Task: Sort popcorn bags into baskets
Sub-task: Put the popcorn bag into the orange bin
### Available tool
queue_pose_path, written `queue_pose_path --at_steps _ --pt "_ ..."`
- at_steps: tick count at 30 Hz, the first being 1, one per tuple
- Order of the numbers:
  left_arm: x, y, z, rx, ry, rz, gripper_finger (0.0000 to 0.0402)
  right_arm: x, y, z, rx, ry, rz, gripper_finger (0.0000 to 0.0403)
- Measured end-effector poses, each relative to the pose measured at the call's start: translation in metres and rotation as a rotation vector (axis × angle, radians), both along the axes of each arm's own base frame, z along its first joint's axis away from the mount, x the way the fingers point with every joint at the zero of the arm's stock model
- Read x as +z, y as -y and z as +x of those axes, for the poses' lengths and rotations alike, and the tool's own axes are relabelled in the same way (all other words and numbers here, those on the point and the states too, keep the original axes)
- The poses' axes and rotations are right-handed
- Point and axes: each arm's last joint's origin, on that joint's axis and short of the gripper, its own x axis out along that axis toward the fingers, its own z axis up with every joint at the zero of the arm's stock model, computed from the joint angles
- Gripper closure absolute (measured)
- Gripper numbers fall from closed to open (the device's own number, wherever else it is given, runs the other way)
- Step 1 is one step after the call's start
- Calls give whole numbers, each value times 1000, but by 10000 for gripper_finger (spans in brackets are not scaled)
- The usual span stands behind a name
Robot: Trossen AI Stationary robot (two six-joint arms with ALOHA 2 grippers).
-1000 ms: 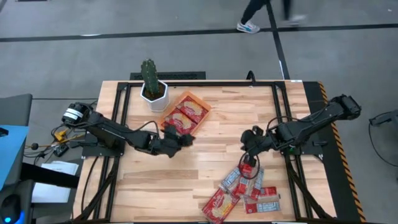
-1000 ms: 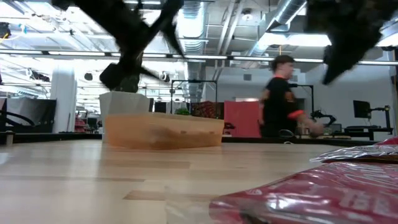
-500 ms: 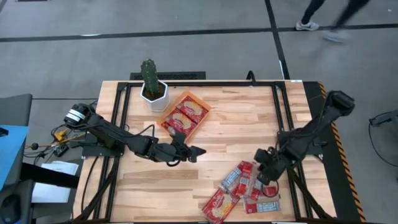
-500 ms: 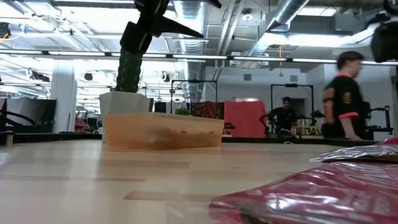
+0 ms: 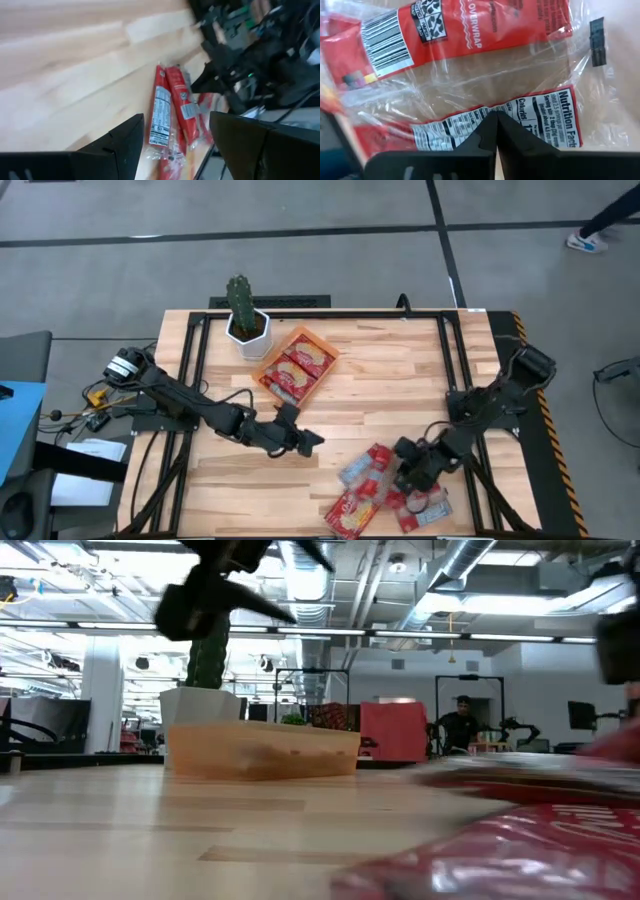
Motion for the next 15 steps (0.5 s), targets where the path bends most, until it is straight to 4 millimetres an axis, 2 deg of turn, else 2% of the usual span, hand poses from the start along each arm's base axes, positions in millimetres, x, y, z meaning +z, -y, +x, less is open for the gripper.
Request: queue_pose_path --at_steps 6,11,13,15 --pt "-6 14 -10 -16 -60 18 187 5 3 55 16 86 2 376" --pt "-19 18 -14 -27 -146 102 187 12 21 106 48 150 -104 386" --pt "-26 20 -10 -31 -155 111 187 10 29 128 73 169 -143 385" --pt "-37 20 -10 -47 -213 131 187 11 36 147 101 177 -177 379"
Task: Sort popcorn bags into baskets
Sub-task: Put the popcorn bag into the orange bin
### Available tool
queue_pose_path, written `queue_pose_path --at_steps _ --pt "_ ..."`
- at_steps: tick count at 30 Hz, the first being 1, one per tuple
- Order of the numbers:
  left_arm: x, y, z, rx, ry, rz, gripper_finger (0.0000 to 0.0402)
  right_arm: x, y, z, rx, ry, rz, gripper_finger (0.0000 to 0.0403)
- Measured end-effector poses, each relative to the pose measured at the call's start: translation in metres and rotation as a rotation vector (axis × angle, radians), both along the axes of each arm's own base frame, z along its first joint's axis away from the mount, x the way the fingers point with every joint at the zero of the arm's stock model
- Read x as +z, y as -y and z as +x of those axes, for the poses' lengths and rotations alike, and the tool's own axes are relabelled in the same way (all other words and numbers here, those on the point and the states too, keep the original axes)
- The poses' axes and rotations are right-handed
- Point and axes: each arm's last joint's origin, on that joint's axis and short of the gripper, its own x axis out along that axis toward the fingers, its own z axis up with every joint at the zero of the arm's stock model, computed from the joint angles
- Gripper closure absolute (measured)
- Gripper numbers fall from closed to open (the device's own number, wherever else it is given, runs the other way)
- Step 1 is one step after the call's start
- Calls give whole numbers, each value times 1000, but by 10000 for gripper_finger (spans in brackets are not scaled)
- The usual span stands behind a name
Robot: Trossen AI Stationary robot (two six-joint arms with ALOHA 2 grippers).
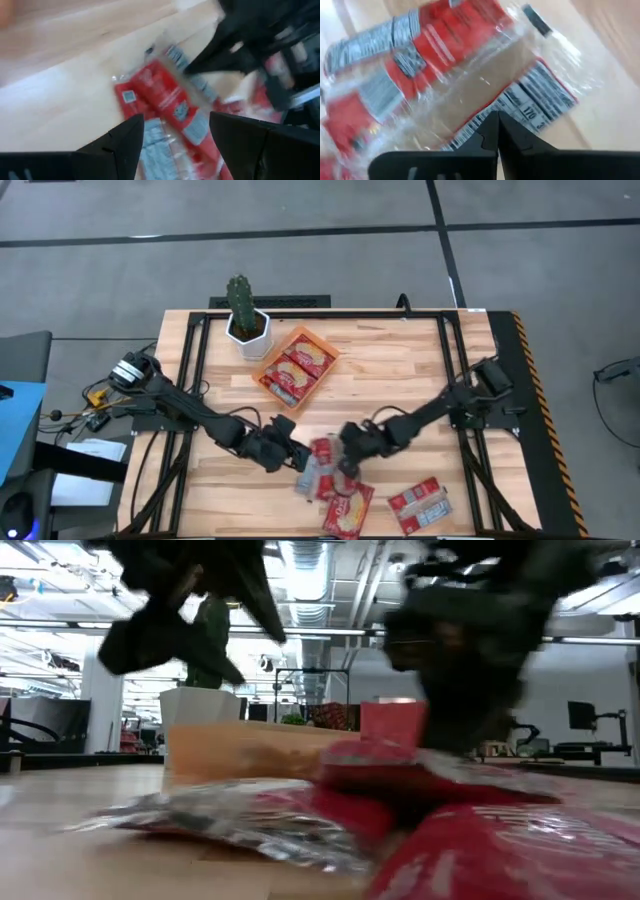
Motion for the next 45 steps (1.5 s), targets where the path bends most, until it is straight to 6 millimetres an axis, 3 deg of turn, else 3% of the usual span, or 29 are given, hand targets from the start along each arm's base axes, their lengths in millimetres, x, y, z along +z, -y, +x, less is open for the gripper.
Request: queue_pose_path --at_steps 5,8,13,18,22,26,34,45 --pt "-31 11 4 -63 -122 -66 187 22 2 25 30 6 -17 368" --pt "-42 24 -4 -15 -159 -108 187 43 -7 19 52 -8 -51 373" --pt "-41 50 -23 95 -87 -112 187 69 -29 2 8 64 -71 387" --pt "-50 67 -34 180 -30 -153 187 56 -53 -4 -21 81 -79 381" --pt "-57 77 -25 192 65 -224 187 31 -62 -3 -52 29 -79 369" --pt "-49 83 -14 144 200 -248 187 17 -63 0 -79 3 -87 375" --pt "-52 69 -6 179 152 -267 187 2 -60 5 -78 -33 -92 384" --pt "-53 40 14 213 110 -246 187 9 -54 17 27 29 -107 370"
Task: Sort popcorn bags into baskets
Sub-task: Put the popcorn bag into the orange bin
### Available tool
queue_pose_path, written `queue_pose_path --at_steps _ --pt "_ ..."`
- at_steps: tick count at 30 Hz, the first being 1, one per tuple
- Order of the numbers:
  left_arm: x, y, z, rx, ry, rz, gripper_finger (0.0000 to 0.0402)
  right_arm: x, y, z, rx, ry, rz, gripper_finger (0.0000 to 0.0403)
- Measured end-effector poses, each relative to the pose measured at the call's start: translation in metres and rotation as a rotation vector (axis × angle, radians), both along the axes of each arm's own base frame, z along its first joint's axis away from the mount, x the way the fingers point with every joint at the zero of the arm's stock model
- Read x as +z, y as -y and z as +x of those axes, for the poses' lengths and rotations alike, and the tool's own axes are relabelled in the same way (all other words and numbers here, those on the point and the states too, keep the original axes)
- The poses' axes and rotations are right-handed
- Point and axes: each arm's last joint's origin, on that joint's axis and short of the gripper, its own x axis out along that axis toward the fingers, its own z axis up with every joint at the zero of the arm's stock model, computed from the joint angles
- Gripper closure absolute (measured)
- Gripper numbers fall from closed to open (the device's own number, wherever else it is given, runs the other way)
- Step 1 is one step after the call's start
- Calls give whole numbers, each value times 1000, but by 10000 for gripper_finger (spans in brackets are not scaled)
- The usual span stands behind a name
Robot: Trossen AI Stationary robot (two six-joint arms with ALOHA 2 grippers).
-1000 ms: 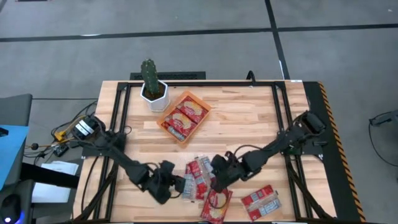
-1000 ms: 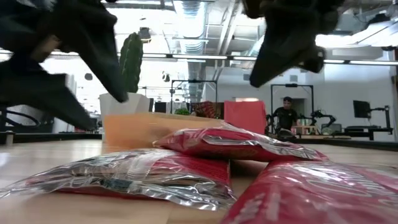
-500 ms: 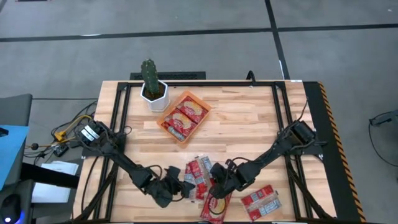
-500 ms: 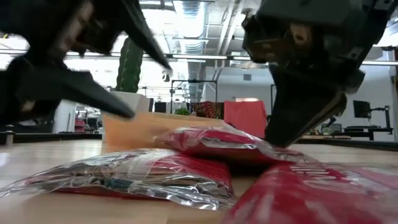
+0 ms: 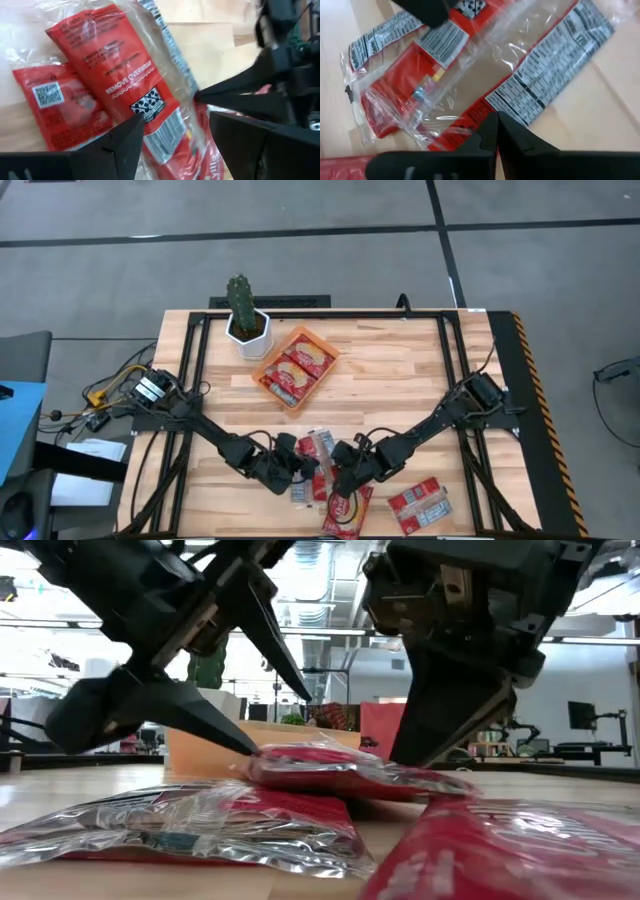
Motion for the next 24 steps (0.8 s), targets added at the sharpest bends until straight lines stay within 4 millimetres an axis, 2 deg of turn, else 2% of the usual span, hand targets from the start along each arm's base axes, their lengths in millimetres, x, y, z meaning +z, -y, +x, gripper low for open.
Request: queue_pose_path --at_steps 5,8,11,15,24 --pt "-1 -5 3 -25 -19 -2 187 29 3 -8 -10 47 -34 383" --pt "-1 -4 3 -56 -35 -28 187 33 5 -17 -45 6 -67 387" --pt "-1 2 0 -95 -48 -79 187 30 4 -22 -58 -30 -96 382" --pt "-2 8 -5 -50 -52 -132 187 17 5 -17 -67 -42 -102 369" --pt "-5 -3 -2 4 -73 -75 187 -11 6 2 -41 -36 -51 365"
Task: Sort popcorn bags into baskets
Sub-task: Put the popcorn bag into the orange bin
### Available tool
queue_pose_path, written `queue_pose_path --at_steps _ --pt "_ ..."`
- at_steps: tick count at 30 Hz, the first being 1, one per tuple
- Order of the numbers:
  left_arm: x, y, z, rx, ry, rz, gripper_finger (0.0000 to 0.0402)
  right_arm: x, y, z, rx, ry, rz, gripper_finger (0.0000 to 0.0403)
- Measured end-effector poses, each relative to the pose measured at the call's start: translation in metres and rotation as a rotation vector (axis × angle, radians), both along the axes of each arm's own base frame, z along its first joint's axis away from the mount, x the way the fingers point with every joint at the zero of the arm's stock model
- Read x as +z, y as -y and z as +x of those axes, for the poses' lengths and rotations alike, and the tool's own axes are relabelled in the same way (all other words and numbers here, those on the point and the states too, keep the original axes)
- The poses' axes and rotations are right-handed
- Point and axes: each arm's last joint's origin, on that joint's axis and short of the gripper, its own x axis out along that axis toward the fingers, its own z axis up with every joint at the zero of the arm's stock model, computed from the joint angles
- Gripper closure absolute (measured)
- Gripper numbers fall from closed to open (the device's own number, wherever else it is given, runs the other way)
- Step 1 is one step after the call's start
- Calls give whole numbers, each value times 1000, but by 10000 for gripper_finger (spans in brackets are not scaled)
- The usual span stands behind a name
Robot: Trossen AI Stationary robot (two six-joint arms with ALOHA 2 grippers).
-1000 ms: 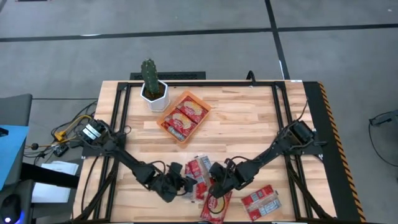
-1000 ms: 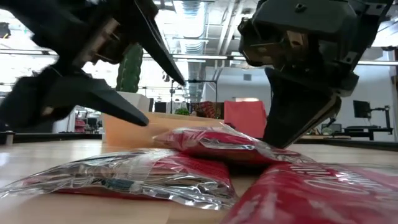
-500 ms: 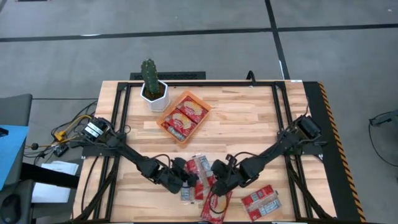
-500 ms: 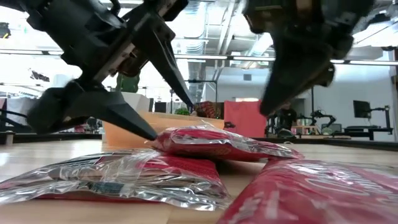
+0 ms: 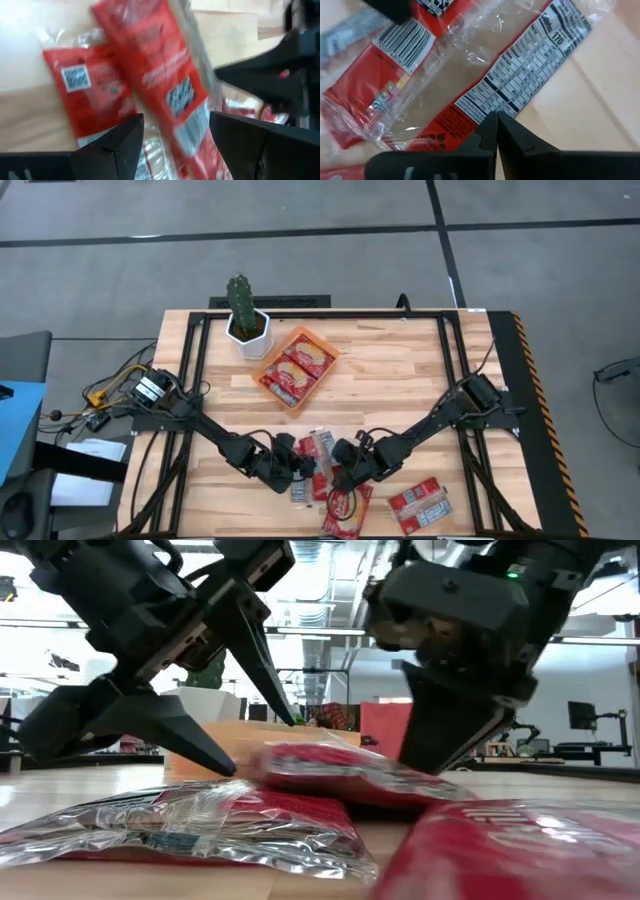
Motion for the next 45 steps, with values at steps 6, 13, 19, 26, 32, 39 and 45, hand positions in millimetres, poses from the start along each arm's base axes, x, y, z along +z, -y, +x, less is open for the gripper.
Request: queue_pose_path --at_steps 6,13,19,26,32,39,45 --pt "-3 -6 1 -12 -41 17 187 4 2 12 63 79 37 365" --pt "-5 -8 -1 -4 -68 28 202 6 6 15 72 93 43 365" --pt "-5 -9 -2 10 -72 53 296 6 5 15 83 91 38 378" --pt "-6 -12 -2 32 -75 85 394 16 6 11 107 71 35 382" --pt "2 -12 2 31 -21 55 401 57 9 -12 90 53 29 368" --pt "18 -9 7 52 109 10 401 110 11 -59 28 62 -53 383" --pt "39 -13 4 99 181 21 401 138 14 -91 -38 116 -110 385"
